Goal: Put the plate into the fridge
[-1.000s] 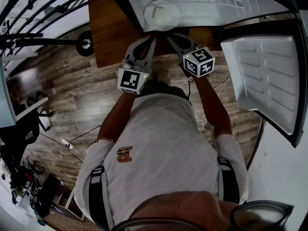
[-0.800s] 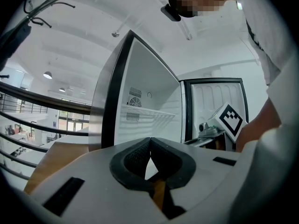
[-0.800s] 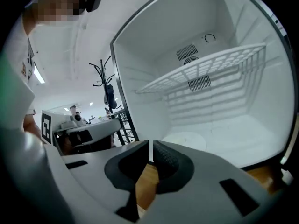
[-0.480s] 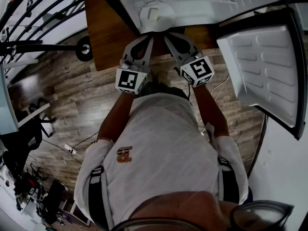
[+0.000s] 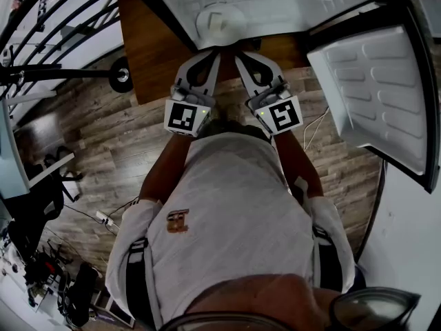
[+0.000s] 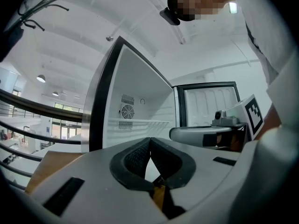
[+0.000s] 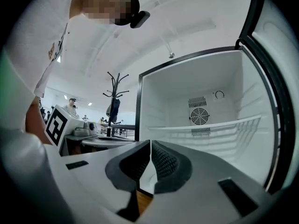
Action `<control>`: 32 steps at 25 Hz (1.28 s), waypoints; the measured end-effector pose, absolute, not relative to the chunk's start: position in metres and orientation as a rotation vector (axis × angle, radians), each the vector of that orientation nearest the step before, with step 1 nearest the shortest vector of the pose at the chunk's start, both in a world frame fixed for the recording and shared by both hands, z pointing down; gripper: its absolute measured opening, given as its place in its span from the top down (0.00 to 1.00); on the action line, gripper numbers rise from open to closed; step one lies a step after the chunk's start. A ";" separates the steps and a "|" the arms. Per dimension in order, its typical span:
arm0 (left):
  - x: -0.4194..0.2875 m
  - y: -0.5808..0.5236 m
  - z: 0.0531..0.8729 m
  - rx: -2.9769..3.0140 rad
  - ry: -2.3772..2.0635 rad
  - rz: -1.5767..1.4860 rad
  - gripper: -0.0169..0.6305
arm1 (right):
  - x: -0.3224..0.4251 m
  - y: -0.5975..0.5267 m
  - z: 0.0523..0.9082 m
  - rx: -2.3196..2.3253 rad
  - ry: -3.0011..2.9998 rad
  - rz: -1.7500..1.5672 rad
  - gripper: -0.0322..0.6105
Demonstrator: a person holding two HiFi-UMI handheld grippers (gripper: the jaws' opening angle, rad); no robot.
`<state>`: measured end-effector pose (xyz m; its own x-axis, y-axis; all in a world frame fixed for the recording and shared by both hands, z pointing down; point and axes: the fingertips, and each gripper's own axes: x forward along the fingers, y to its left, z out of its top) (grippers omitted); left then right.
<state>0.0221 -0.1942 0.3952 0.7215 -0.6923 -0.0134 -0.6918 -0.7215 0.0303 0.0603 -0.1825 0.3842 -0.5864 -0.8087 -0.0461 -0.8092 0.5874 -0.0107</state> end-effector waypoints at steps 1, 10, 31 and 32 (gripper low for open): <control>0.023 -0.194 0.392 2.894 -1.159 -0.044 0.95 | 0.060 -0.181 0.384 -1.411 2.754 0.021 0.89; 0.026 -0.187 0.383 2.914 -1.133 -0.064 0.95 | 0.062 -0.172 0.377 -1.458 2.712 0.052 0.90; 0.028 -0.180 0.379 2.919 -1.120 -0.076 0.95 | 0.061 -0.167 0.366 -1.464 2.675 0.093 0.90; 0.028 -0.180 0.379 2.919 -1.121 -0.077 0.95 | 0.061 -0.167 0.366 -1.463 2.675 0.092 0.90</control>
<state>0.0284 -0.1801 0.3791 0.7420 -0.6692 -0.0406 -0.6685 -0.7431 0.0307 0.0605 -0.1668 0.3661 -0.5369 -0.8367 -0.1086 -0.8421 0.5392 0.0091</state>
